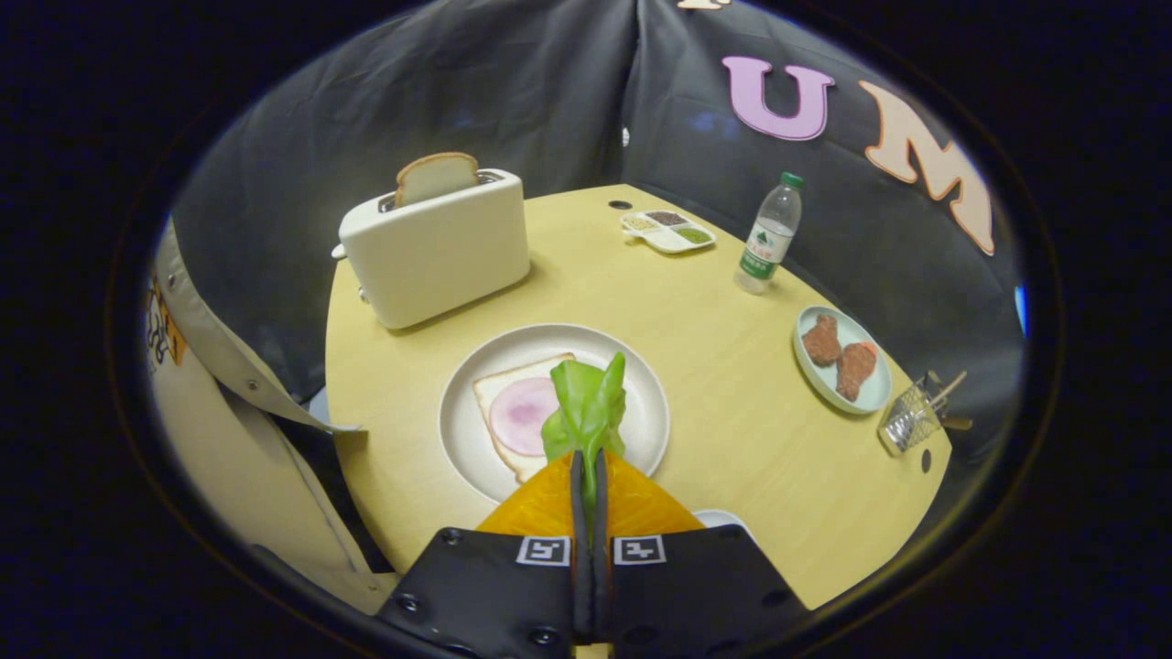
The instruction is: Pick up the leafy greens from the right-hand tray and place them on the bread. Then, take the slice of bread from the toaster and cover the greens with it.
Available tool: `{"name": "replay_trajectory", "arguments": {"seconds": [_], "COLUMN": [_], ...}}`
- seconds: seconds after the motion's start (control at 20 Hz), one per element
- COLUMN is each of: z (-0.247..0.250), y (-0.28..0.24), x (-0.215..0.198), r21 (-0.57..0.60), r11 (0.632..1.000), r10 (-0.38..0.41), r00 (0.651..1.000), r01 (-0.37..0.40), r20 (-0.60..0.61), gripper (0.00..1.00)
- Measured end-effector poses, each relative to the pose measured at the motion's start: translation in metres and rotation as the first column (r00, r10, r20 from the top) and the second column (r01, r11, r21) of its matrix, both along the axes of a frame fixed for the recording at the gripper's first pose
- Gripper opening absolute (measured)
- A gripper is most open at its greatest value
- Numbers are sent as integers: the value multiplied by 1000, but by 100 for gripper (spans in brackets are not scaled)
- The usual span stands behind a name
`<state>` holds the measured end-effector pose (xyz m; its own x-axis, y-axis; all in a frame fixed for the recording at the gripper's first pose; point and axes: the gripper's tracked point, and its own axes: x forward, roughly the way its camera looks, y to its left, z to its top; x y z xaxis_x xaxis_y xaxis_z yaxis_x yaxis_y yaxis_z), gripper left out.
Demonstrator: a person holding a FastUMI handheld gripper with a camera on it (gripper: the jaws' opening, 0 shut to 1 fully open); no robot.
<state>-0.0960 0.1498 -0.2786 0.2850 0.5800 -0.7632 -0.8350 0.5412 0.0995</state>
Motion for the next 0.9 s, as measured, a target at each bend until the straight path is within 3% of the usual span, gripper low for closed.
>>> {"name": "replay_trajectory", "arguments": {"seconds": [0.9], "z": [-22], "y": [82], "x": [-16], "r21": [2], "r11": [995], "r10": [101], "r00": [992], "r01": [-102], "r20": [-78], "gripper": [4]}}
